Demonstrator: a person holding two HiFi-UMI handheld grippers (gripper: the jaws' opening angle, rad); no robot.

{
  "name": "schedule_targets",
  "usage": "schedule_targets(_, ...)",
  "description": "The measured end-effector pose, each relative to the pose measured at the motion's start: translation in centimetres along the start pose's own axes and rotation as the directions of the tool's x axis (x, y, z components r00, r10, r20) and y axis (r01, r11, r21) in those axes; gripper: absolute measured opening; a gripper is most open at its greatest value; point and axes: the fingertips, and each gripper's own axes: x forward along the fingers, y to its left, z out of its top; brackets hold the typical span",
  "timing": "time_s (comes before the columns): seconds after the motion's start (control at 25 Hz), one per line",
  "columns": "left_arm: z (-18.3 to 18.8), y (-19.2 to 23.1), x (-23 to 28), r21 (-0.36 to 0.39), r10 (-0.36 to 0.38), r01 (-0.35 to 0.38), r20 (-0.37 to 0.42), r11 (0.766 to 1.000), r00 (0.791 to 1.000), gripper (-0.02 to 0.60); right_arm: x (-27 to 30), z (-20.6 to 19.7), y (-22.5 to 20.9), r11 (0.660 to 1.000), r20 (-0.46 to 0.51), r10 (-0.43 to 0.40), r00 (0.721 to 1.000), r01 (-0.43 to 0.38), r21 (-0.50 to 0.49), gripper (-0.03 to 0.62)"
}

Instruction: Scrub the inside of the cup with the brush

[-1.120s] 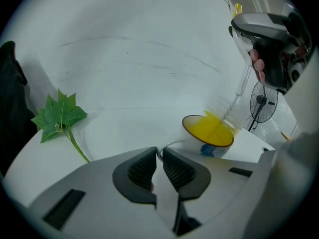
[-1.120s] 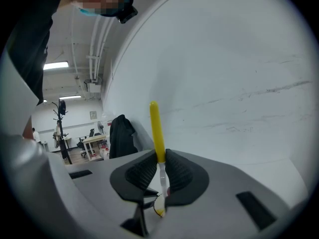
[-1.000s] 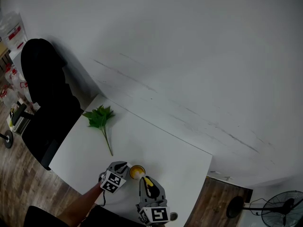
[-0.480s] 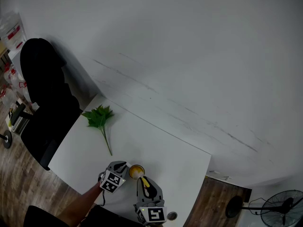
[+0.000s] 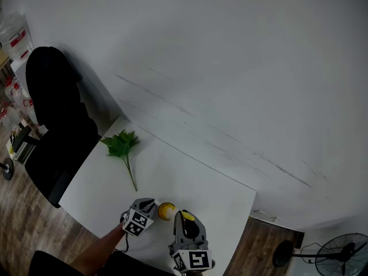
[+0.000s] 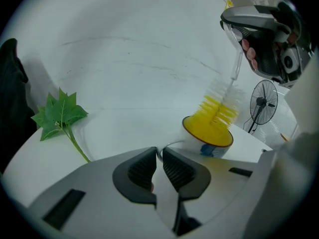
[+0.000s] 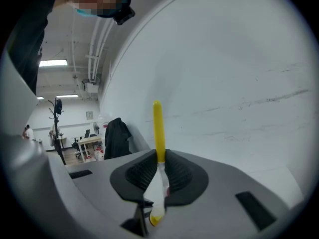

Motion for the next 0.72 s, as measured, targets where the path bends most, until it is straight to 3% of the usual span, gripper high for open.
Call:
schedule_targets(0.36,0.0,0.1,-0.1,-0.005,-0.012,0.012,0.004,1.0,1.0,0.057,1.1,1.2,0.2,1.0,0.018,-0.002,1.0,0.002,-0.025,0.063)
schedule_targets(0.52,0.0,0.1,-0.1,-0.007,-0.017,0.017,0.006,1.0,1.0,0.057,1.4,-0.4,-0.6,0.998,-0.033,-0.006,0.999,0.004,-0.064,0.063)
schedule_targets(0.72,-0.1,0.1,-0.1,-0.007,-0.023,0.023,0.006,1.0,1.0,0.057,2.3,-2.3,-1.1,0.999,-0.072,-0.024,0.997,0.02,-0.044,0.061)
